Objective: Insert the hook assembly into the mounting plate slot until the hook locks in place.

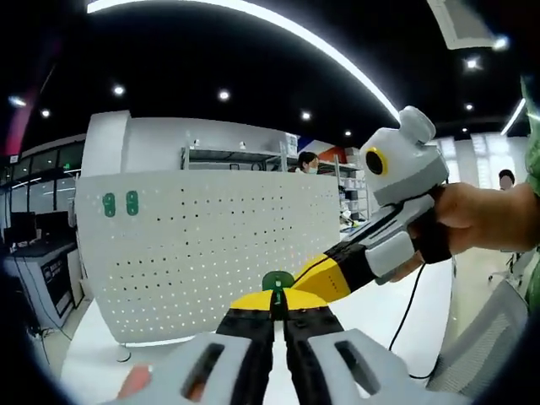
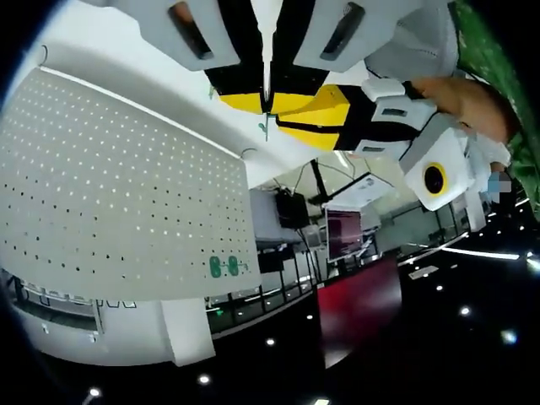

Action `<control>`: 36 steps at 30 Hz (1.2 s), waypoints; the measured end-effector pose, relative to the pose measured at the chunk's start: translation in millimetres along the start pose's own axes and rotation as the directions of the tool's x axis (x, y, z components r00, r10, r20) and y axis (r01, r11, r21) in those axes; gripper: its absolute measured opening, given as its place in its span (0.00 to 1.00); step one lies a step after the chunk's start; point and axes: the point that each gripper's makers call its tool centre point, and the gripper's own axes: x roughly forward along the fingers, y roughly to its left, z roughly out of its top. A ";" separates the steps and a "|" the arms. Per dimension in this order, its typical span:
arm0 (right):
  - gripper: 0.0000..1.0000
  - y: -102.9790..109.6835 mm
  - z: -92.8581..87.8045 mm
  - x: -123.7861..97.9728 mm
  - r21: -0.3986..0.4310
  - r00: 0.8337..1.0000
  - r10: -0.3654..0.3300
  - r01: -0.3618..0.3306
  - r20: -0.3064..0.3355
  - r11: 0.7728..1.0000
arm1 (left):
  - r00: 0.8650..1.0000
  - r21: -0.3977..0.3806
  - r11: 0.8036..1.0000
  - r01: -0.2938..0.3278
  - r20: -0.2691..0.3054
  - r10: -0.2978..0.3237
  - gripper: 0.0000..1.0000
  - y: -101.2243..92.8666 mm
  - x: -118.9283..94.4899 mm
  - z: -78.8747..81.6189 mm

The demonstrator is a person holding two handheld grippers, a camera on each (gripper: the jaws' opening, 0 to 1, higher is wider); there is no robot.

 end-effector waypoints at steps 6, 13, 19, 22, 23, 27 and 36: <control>0.02 0.2 4.3 -3.1 -0.014 1.000 -0.002 0.002 0.015 1.000 | 1.000 0.012 1.000 -0.014 0.000 0.014 0.02 4.1 -0.9 3.0; 0.03 0.2 10.2 -5.6 -0.040 0.999 -0.013 0.014 0.030 0.999 | 1.000 0.002 1.000 -0.022 -0.021 0.022 0.02 6.6 -1.4 -1.2; 0.00 0.4 12.1 -4.1 -0.060 0.999 -0.024 0.026 0.038 0.998 | 0.999 0.013 1.000 -0.011 -0.036 0.011 0.02 3.4 0.3 -4.5; 0.00 0.1 11.2 -3.9 -0.059 0.999 -0.031 0.033 0.028 0.998 | 0.999 0.010 1.000 -0.014 -0.036 0.014 0.02 3.1 -0.2 -4.5; 0.00 0.3 12.0 -4.5 -0.052 0.999 -0.032 0.033 0.031 0.998 | 0.999 0.011 1.000 -0.013 -0.034 0.014 0.02 3.0 -0.2 -4.4; 0.00 0.6 16.0 -5.5 -0.034 0.998 -0.034 0.035 0.047 0.999 | 1.000 0.051 0.998 -0.020 -0.021 0.021 0.03 2.5 -0.5 -1.1; 0.00 1.5 23.6 -7.5 -0.017 0.997 -0.034 0.036 0.073 0.999 | 0.998 0.058 0.997 -0.045 -0.031 0.047 0.06 5.6 -1.4 -4.0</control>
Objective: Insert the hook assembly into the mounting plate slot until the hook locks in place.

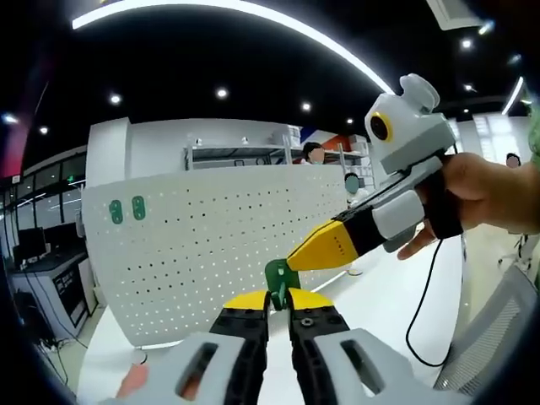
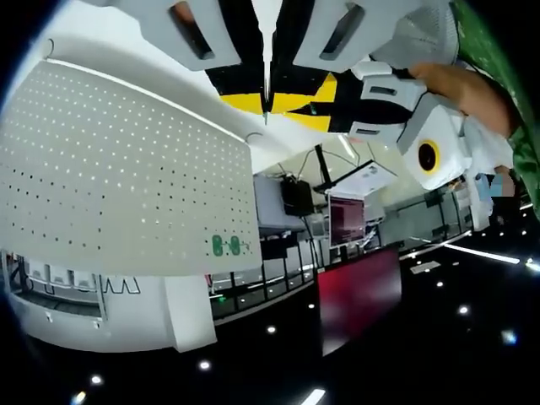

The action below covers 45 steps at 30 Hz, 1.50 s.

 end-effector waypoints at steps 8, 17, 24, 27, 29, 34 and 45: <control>0.00 2.0 1.3 0.4 0.012 1.000 0.007 -0.007 0.008 1.000 | 0.999 -0.021 1.000 -0.020 0.026 0.020 0.06 4.3 -0.4 5.1; 0.00 2.9 0.8 1.1 0.019 1.000 0.012 -0.012 0.011 1.000 | 0.999 -0.021 1.000 -0.015 0.043 0.015 0.05 3.7 1.6 9.5; 0.00 -0.8 4.4 -0.6 0.037 1.000 0.002 -0.003 0.029 0.999 | 0.998 -0.021 1.000 -0.014 0.053 0.015 0.07 2.5 3.6 10.7; 0.00 -1.4 4.7 -0.6 0.036 1.000 0.001 -0.002 0.030 0.999 | 0.998 -0.022 1.000 -0.015 0.054 0.016 0.07 3.1 4.1 10.8; 0.00 -1.8 5.6 -1.1 0.034 0.999 -0.002 0.001 0.034 0.999 | 0.998 -0.020 1.000 -0.011 0.054 0.012 0.07 2.3 4.3 11.0; 0.00 -2.0 6.4 -1.1 0.041 0.999 -0.003 0.001 0.042 0.999 | 0.998 -0.034 0.999 -0.010 0.058 0.012 0.06 1.8 4.5 11.5; 0.00 -1.3 8.4 -4.2 0.052 0.999 -0.004 0.001 0.054 0.999 | 0.998 -0.065 0.998 -0.003 0.070 0.007 0.04 0.9 4.9 14.1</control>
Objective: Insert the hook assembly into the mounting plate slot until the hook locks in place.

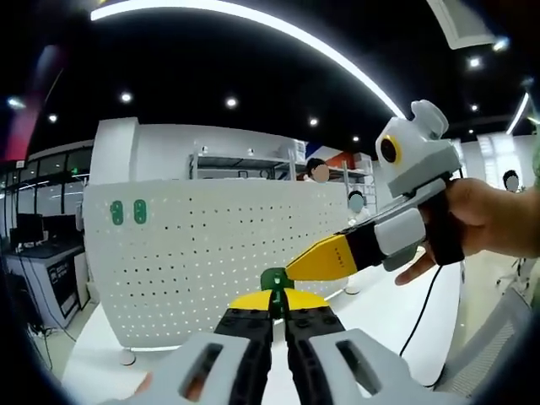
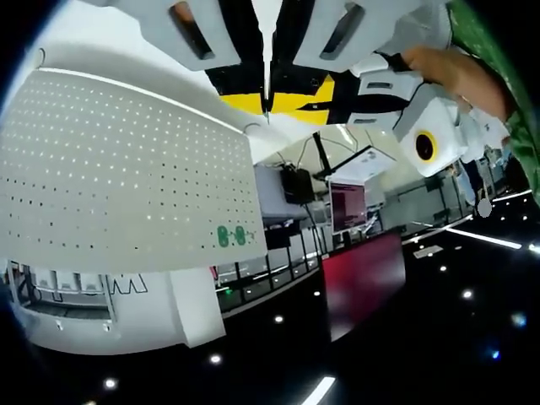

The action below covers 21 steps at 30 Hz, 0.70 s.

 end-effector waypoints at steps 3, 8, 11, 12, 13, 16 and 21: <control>0.00 -0.1 0.3 -0.2 0.000 1.000 -0.001 0.001 0.000 1.000 | 1.000 0.006 1.000 0.003 0.001 -0.003 0.03 -0.4 0.1 0.2; 0.00 1.0 0.7 -0.2 -0.006 1.000 -0.001 0.001 -0.006 1.000 | 1.000 0.020 1.000 0.005 -0.006 -0.005 0.03 -0.7 -0.9 0.7; 0.00 2.8 1.5 0.7 -0.036 1.000 -0.005 0.005 -0.008 0.999 | 1.000 0.025 1.000 0.002 -0.012 -0.002 0.03 -0.5 -1.2 1.1; 0.00 2.8 1.8 0.8 -0.040 1.000 -0.005 0.005 -0.007 0.999 | 1.000 0.024 1.000 0.001 -0.013 0.000 0.03 0.0 -1.3 1.7; 0.00 2.8 2.8 1.0 -0.045 1.000 -0.004 0.004 -0.003 0.999 | 1.000 0.023 1.000 -0.001 -0.013 0.002 0.03 0.5 -1.5 2.1; 0.00 3.1 4.0 1.4 -0.059 1.000 -0.004 0.004 0.000 0.998 | 1.000 0.024 1.000 -0.002 -0.016 0.002 0.03 0.4 -1.8 3.2; 0.08 0.6 5.1 0.0 -0.104 1.000 -0.027 0.027 0.004 0.994 | 1.000 0.024 1.000 -0.002 -0.018 0.003 0.03 -2.0 -2.4 3.7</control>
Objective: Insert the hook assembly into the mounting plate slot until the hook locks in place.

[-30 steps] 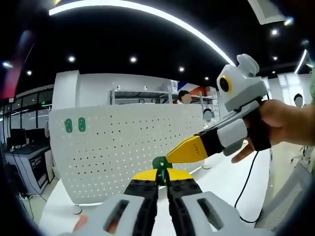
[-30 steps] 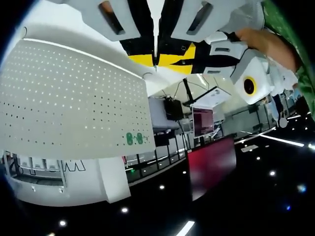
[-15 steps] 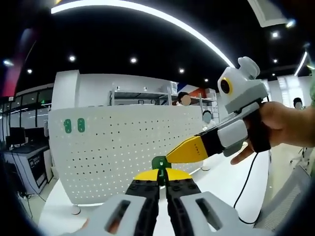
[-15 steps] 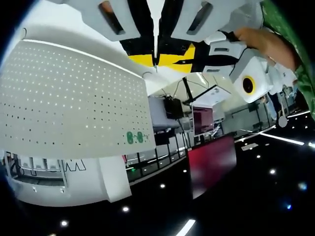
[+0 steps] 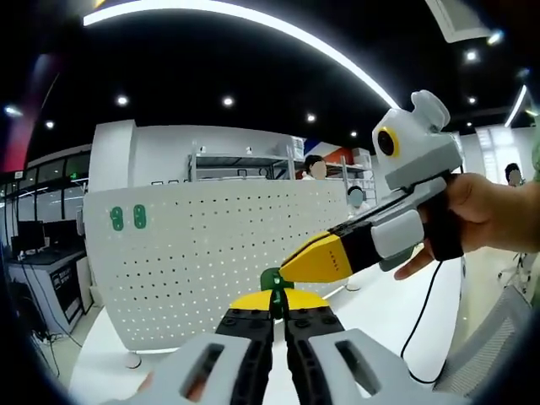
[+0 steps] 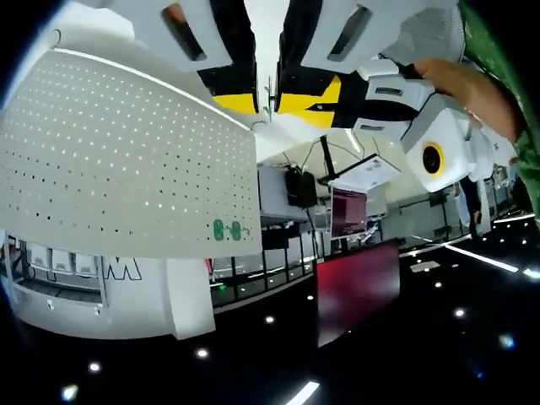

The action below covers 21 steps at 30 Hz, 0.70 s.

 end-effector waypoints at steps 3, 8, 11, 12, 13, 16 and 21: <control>0.09 -3.0 -1.1 -3.2 -0.001 1.000 -0.006 0.006 0.001 1.000 | 1.000 -0.002 1.000 -0.009 0.001 0.009 0.03 1.4 -1.0 0.2; 0.13 -7.8 -5.8 -6.6 -0.003 1.000 -0.017 0.017 -0.006 1.000 | 1.000 -0.007 1.000 -0.020 -0.004 0.020 0.03 2.7 -1.0 0.2; 0.16 -12.1 -7.7 -8.2 -0.022 0.999 -0.035 0.035 -0.010 0.999 | 1.000 -0.012 1.000 -0.025 -0.001 0.025 0.03 2.9 -0.5 1.8; 0.18 -13.6 -7.9 -8.9 -0.018 0.999 -0.037 0.037 -0.007 0.999 | 1.000 -0.012 1.000 -0.026 -0.003 0.026 0.03 3.3 -0.3 1.9; 0.19 -14.8 -8.0 -9.3 -0.016 0.999 -0.040 0.040 -0.006 0.999 | 1.000 -0.012 1.000 -0.027 -0.003 0.027 0.03 3.6 -0.2 2.1; 0.27 -18.4 -7.5 -10.3 -0.015 0.999 -0.050 0.050 0.003 0.999 | 1.000 -0.013 0.999 -0.029 -0.004 0.029 0.03 4.6 0.8 2.5; 0.44 -22.2 -7.0 -11.1 -0.001 0.999 -0.051 0.051 0.017 0.999 | 0.999 -0.017 0.999 -0.035 -0.006 0.035 0.03 7.4 2.5 3.5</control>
